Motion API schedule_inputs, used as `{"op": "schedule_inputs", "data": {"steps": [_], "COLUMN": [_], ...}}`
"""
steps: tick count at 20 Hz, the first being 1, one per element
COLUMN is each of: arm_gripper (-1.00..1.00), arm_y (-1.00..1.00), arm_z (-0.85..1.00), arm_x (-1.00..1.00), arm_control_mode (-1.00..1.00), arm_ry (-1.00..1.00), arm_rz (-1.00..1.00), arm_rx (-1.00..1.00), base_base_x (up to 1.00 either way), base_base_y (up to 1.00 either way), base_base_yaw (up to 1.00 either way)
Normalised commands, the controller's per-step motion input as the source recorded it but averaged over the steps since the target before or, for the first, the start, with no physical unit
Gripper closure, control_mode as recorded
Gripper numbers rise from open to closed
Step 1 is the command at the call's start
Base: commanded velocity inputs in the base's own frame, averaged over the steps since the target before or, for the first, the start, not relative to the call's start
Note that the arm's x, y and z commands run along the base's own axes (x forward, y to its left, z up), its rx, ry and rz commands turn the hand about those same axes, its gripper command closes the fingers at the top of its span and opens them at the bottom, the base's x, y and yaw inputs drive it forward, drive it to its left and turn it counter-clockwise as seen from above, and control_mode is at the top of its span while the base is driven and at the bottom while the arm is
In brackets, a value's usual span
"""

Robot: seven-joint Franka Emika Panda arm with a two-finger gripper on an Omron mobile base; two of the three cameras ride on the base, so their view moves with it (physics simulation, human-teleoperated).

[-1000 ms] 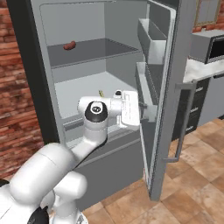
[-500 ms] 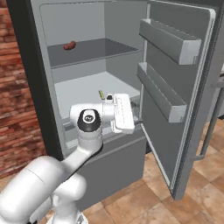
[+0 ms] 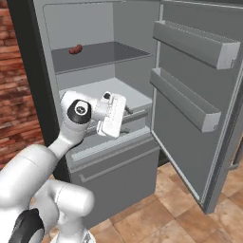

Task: Retrieve the butter from the fridge and place it on a plate on the dining table. Then retrieve the butter knife by the fridge and place it near the plate.

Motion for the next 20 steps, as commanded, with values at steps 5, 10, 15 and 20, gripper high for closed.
{"op": "schedule_inputs", "data": {"steps": [5, 10, 15, 20], "arm_gripper": [-1.0, -1.0, -1.0, -1.0], "arm_y": [0.47, 0.47, 0.04, 0.39], "arm_z": [-0.28, -0.26, -0.32, -0.22], "arm_x": [0.1, 0.0, 0.0, -0.04], "arm_control_mode": [-1.0, -1.0, -1.0, -1.0], "arm_ry": [-0.5, -0.66, -0.5, -0.31], "arm_rz": [-0.45, -0.48, -0.61, -0.62], "arm_rx": [0.73, 0.7, 0.81, 0.57], "base_base_x": [0.0, 0.0, 0.0, 0.0], "base_base_y": [0.0, 0.0, 0.0, 0.0], "base_base_yaw": [0.0, 0.0, 0.0, 0.0]}}
